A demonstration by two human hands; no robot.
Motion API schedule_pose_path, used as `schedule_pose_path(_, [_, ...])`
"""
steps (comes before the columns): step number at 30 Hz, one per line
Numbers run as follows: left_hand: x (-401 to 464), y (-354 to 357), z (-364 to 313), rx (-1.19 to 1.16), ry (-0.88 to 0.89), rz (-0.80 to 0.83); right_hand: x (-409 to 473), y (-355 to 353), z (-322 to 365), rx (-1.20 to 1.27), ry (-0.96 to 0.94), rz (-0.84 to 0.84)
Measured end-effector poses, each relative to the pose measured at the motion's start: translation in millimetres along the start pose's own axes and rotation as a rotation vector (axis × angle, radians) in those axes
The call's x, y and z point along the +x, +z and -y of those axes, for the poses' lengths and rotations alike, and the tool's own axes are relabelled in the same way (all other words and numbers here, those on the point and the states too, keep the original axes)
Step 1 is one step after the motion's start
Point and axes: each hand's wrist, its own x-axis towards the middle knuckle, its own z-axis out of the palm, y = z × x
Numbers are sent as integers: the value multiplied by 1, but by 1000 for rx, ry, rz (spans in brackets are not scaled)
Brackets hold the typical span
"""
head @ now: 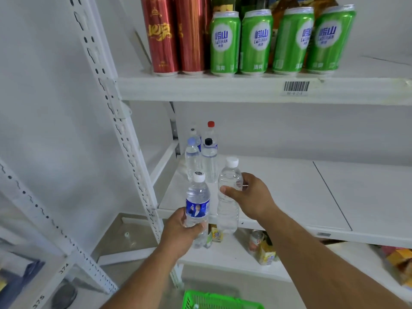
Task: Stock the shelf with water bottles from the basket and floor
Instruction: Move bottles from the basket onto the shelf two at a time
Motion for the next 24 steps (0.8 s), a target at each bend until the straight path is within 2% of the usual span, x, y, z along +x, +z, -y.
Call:
schedule_pose_path(12, [112, -19, -1, 72, -22, 16, 90, 49, 1, -7, 68, -67])
schedule_pose_path(24, [191, -13, 12, 64, -32, -8, 160, 79, -18, 18, 69, -44])
